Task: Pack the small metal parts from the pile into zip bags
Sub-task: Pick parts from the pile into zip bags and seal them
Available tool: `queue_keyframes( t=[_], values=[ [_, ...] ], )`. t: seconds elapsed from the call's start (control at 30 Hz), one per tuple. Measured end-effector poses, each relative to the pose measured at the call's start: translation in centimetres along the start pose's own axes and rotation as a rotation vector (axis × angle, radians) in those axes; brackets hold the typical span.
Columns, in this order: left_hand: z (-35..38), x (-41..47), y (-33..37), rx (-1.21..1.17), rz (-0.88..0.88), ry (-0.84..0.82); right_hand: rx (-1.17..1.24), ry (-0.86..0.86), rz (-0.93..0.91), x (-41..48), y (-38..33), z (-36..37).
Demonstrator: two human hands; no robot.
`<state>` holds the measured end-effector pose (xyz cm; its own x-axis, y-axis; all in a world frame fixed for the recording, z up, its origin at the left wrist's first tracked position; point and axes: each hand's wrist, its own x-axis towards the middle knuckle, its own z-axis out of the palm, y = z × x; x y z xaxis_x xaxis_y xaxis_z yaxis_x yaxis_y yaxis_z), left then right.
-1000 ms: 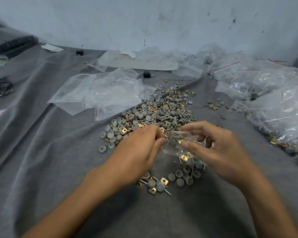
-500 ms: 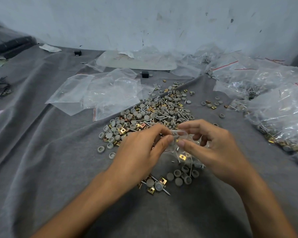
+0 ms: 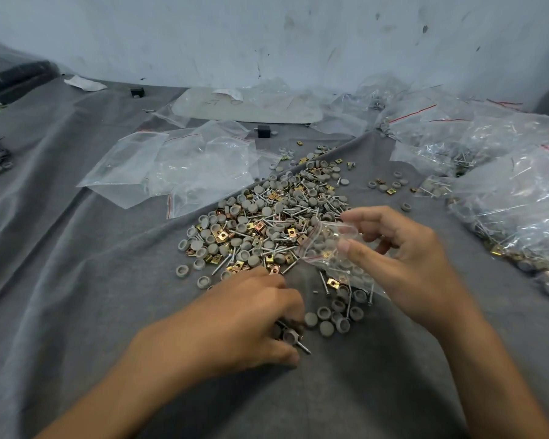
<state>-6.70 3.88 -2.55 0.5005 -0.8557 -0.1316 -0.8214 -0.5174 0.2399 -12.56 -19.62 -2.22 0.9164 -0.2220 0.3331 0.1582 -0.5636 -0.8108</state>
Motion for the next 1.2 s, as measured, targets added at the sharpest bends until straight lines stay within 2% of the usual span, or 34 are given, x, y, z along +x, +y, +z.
queue_keyframes(
  t=[0.17, 0.3, 0.47, 0.53, 0.7, 0.93, 1.2],
  values=[
    [-0.1, 0.9, 0.0, -0.031, -0.003, 0.117, 0.005, -0.004, -0.004, 0.1, 0.1, 0.1],
    [-0.1, 1.2, -0.5, -0.111, -0.076, 0.227, 0.009, -0.003, 0.005, 0.0, 0.0, -0.1],
    [0.0, 1.3, -0.8, -0.038, -0.135, 0.373, 0.012, 0.005, 0.011, -0.1, 0.0, -0.2],
    [-0.3, 1.1, -0.6, -0.056, -0.083, 0.359, 0.008, 0.003, 0.014, -0.1, 0.0, -0.2],
    [0.0, 0.9, 0.2, -0.034, 0.007, 0.154, 0.004, -0.003, 0.013, 0.0, 0.3, -0.2],
    [-0.1, 0.8, 0.4, 0.025, 0.002, 0.132, 0.017, -0.005, 0.009, 0.0, 0.5, -0.4],
    [0.9, 0.7, 0.0, 0.135, -0.124, 0.138, -0.001, -0.008, 0.020, -0.2, 0.6, -0.4]
  ],
)
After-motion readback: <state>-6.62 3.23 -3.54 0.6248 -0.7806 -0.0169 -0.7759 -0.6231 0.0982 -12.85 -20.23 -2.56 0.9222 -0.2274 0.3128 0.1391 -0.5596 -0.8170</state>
